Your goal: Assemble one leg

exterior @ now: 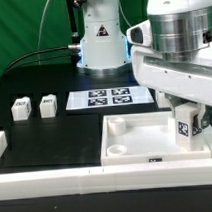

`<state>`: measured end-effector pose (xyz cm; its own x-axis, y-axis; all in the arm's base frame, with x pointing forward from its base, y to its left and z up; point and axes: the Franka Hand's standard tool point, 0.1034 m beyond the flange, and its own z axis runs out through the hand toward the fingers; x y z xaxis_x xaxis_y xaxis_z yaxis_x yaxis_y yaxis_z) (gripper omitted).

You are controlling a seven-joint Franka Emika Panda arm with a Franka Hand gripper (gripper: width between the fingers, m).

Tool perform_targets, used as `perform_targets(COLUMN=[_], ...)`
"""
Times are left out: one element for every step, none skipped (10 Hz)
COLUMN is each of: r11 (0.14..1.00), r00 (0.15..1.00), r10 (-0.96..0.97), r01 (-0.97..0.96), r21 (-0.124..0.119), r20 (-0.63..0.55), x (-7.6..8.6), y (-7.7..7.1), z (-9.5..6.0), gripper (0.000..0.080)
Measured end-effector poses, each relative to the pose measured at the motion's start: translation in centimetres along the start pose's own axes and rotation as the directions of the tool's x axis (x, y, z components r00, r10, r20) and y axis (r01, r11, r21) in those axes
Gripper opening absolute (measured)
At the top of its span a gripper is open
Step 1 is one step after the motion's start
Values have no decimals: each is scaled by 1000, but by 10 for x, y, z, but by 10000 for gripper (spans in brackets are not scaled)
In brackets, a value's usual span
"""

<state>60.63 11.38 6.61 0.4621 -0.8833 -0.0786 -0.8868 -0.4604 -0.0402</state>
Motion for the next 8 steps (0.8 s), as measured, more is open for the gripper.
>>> perform_targets(r11=[988, 967, 952, 895, 840, 770, 713, 667], r00=[988, 967, 952, 895, 840, 770, 713, 666], r10=[152, 255, 306, 445, 543, 637, 701, 745], r01=[-152, -255, -306, -445, -543, -638, -701, -745], r21=[2, -1, -1, -2, -4, -6, -6, -2], r20=[9, 11, 11, 21, 26, 30, 29, 25], x=[-3, -4, -5, -5, -6, -5, -4, -2], y=[-1, -1, -1, -1, -2, -2, -2, -2], z=[0, 1, 1, 1, 1, 0, 0, -1], gripper=[291, 291, 291, 291, 291, 291, 291, 291])
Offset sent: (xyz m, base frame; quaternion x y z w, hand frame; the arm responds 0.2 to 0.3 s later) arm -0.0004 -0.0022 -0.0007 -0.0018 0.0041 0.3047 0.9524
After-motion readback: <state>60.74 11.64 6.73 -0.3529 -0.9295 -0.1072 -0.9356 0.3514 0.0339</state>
